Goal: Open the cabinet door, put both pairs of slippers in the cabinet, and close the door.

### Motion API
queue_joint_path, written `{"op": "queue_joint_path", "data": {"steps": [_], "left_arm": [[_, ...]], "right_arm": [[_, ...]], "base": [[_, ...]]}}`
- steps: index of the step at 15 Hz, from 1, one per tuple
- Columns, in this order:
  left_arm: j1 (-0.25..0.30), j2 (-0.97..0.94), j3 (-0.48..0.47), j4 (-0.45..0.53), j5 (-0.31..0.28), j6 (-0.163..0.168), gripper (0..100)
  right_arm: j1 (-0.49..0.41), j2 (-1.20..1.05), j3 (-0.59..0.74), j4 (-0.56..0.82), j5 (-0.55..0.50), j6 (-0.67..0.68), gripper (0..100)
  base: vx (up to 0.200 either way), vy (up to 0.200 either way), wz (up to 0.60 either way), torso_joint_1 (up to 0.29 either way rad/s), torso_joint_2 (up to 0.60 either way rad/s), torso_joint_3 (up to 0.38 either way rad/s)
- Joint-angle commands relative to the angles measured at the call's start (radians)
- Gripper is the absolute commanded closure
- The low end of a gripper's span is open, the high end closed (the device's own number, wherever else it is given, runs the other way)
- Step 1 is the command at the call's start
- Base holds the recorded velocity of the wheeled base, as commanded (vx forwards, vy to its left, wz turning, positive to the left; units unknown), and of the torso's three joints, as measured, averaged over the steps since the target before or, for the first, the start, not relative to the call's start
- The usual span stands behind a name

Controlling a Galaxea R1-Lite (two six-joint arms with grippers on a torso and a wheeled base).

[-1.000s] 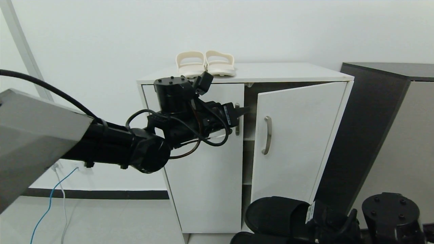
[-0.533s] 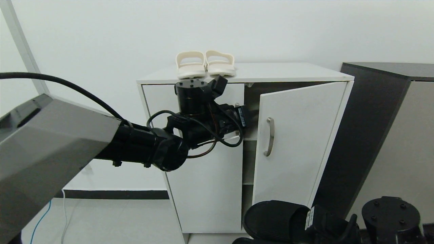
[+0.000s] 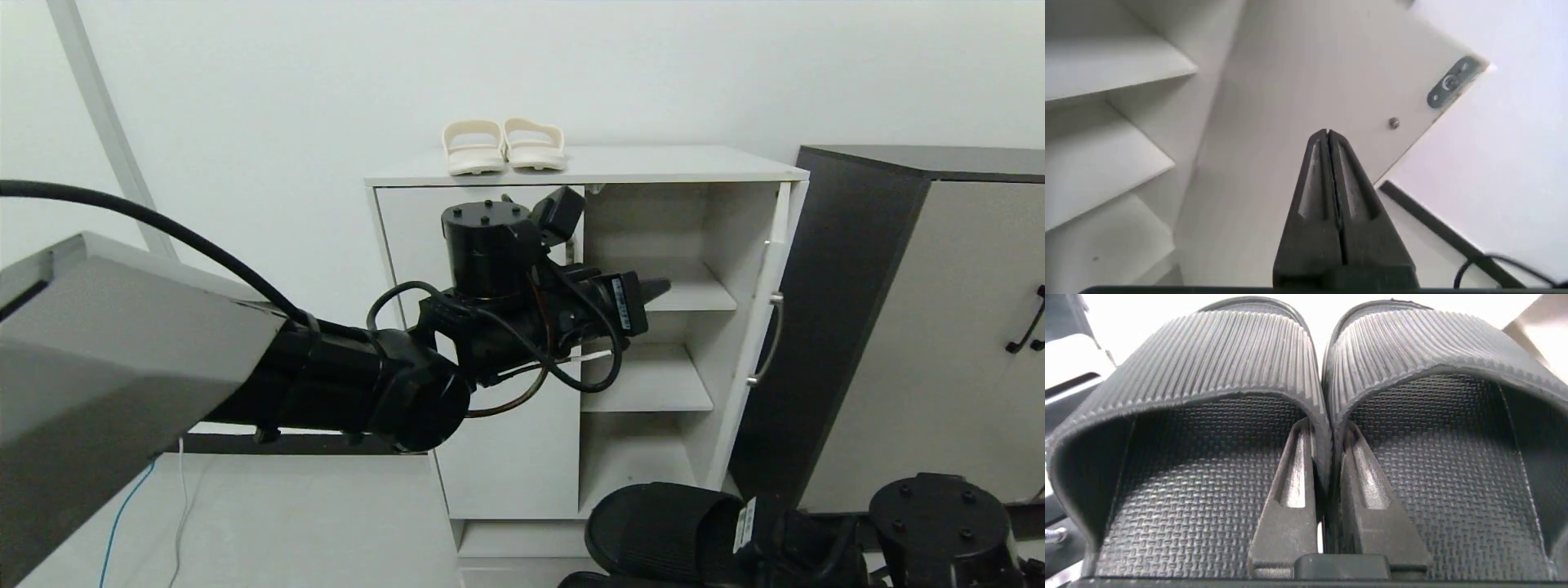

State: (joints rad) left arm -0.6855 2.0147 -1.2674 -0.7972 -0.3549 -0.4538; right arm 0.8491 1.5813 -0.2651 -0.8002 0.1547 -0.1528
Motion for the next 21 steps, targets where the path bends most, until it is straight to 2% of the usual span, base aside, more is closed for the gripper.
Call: {"op": "queue_joint_path", "data": {"steps": [1, 4, 8, 10, 12, 14, 15, 16, 17, 18, 19, 21], "left_arm": [[0.004, -0.025, 0.03, -0.028, 0.001, 0.0, 100], [0.063, -0.137, 0.171, -0.062, 0.001, -0.002, 100], [0.192, -0.421, 0.481, -0.111, 0.001, 0.0, 100], [0.228, -0.611, 0.64, -0.096, 0.001, 0.006, 100], [0.273, -0.772, 0.801, -0.04, 0.002, 0.052, 100], [0.334, -0.87, 0.882, 0.023, 0.019, 0.149, 100], [0.365, -0.944, 0.932, 0.055, 0.094, 0.202, 100], [0.365, -1.001, 0.964, 0.072, 0.166, 0.227, 100], [0.365, -1.051, 0.988, 0.087, 0.226, 0.233, 100], [0.366, -1.192, 1.053, 0.153, 0.35, 0.253, 100], [0.366, -1.311, 1.091, 0.231, 0.393, 0.265, 100], [0.366, -1.553, 1.105, 0.461, 0.409, 0.311, 100]], "right_arm": [[-0.005, 0.002, -0.003, -0.001, -0.003, 0.001, 100], [-0.042, 0.008, -0.016, -0.001, -0.001, 0.006, 100], [-0.055, 0.006, -0.034, -0.001, -0.003, 0.01, 100], [-0.064, 0.011, -0.037, -0.001, -0.003, 0.01, 100], [-0.067, 0.016, -0.039, -0.001, -0.001, 0.01, 100], [-0.07, 0.026, -0.04, -0.001, 0.005, 0.013, 100], [-0.081, 0.051, -0.042, -0.007, 0.006, 0.024, 100], [-0.085, 0.066, -0.04, -0.037, 0.005, 0.027, 100], [-0.09, 0.082, -0.037, -0.068, 0.002, 0.027, 100], [-0.091, 0.111, -0.028, -0.123, -0.003, 0.027, 100], [-0.091, 0.123, -0.025, -0.14, -0.004, 0.027, 100], [-0.091, 0.134, -0.026, -0.142, -0.004, 0.027, 100]], "base": [[0.0, 0.0, 0.0, 0.0, 0.0, 0.0], [0.0, 0.0, 0.0, 0.0, 0.0, 0.0], [0.0, 0.0, 0.0, 0.0, 0.0, 0.0], [0.0, 0.0, 0.0, 0.0, 0.0, 0.0], [0.0, 0.0, 0.0, 0.0, 0.0, 0.0], [0.0, 0.0, 0.0, 0.0, 0.0, 0.0], [0.0, 0.0, 0.0, 0.0, 0.0, 0.0], [0.0, 0.0, 0.0, 0.0, 0.0, 0.0], [0.0, 0.0, 0.0, 0.0, 0.0, 0.0], [0.0, 0.0, 0.0, 0.0, 0.0, 0.0], [0.0, 0.0, 0.0, 0.0, 0.0, 0.0], [0.0, 0.0, 0.0, 0.0, 0.0, 0.0]]}}
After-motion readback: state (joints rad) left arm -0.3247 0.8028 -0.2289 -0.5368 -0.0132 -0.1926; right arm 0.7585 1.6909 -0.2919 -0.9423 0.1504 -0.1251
